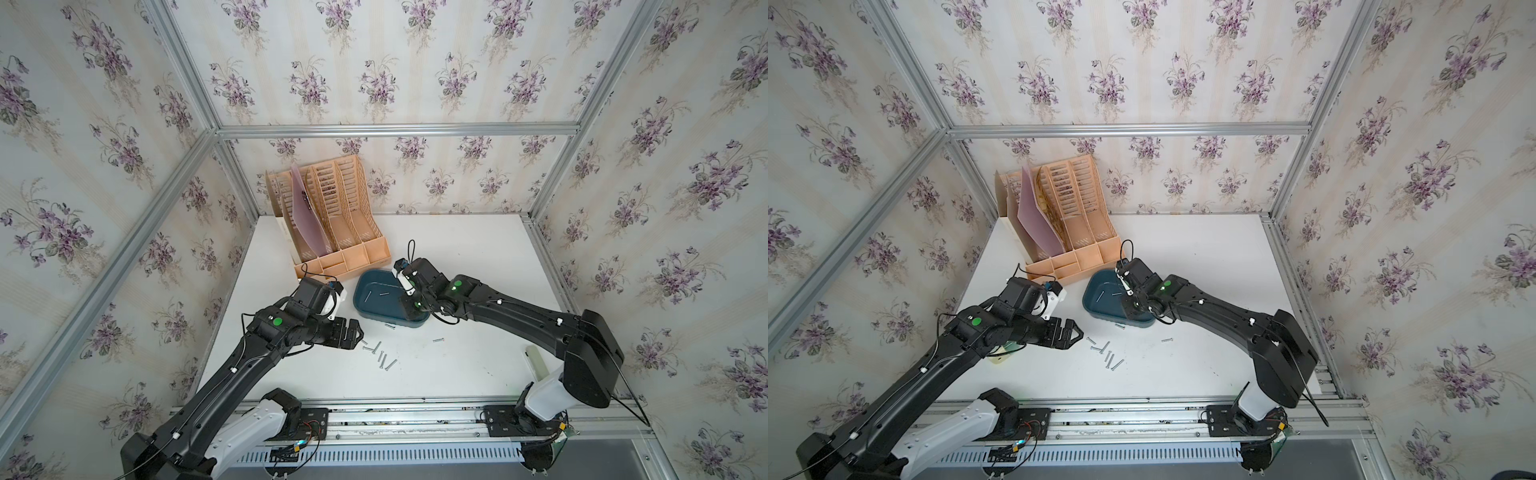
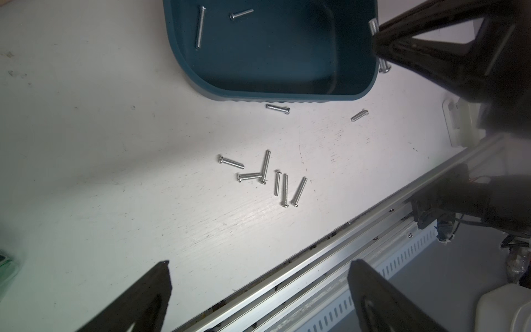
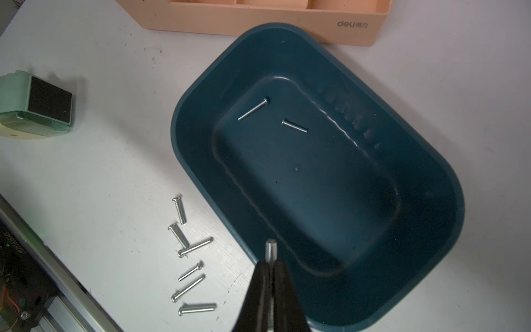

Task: Put the screws on the desktop into the storage box
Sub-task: Place the screw in the storage box, then pick up the screw from the center of the board.

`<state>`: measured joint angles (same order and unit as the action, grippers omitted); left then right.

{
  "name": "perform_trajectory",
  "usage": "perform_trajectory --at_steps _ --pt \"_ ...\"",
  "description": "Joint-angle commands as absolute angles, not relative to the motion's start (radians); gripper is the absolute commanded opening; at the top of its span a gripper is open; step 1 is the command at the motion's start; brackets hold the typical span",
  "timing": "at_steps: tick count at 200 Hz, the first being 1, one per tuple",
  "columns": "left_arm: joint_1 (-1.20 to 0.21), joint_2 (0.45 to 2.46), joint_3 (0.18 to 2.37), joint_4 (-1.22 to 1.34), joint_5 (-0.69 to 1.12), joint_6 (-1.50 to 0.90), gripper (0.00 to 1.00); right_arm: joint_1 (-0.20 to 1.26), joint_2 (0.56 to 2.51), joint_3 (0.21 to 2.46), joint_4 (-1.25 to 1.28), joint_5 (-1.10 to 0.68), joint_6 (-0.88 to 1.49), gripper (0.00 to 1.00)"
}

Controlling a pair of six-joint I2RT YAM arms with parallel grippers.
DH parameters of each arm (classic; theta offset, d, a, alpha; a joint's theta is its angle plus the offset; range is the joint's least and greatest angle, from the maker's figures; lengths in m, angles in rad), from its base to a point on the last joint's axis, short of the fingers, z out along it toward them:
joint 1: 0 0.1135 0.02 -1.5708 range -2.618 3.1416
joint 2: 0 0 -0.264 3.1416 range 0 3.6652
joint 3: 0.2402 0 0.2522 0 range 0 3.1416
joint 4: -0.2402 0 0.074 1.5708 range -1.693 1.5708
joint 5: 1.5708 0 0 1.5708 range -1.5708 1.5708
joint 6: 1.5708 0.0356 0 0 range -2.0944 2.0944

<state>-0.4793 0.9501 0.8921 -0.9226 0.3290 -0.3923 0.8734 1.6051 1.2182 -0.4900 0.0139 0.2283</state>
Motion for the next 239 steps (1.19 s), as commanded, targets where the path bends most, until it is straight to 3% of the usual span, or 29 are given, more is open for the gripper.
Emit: perform_trajectory --at_steps 1,12,49,132,185,239 --pt "-0.479 0.950 0.890 -0.922 0.315 -0.396 0.99 0.862 1.634 1.248 -0.469 0.015 0.195 0.06" --pt "-0.479 0.952 0.888 -0.922 0.313 -0.397 0.99 0.856 1.644 1.256 -0.467 0.013 0.192 0.24" --pt "-0.479 0.952 0.884 -0.924 0.309 -0.398 0.99 0.845 1.645 1.254 -0.463 0.011 0.189 0.58" --pt "-0.485 0.981 0.868 -0.891 0.344 -0.400 0.99 0.845 1.404 1.033 -0.433 -0.144 0.232 0.97" --pt "-0.586 1.052 0.904 -0.881 0.268 -0.408 0.99 0.847 1.207 0.874 -0.436 -0.255 0.301 1.00" --pt "-0.723 1.172 0.945 -0.870 0.179 -0.419 0.99 0.847 1.028 0.778 -0.485 -0.252 0.385 1.00"
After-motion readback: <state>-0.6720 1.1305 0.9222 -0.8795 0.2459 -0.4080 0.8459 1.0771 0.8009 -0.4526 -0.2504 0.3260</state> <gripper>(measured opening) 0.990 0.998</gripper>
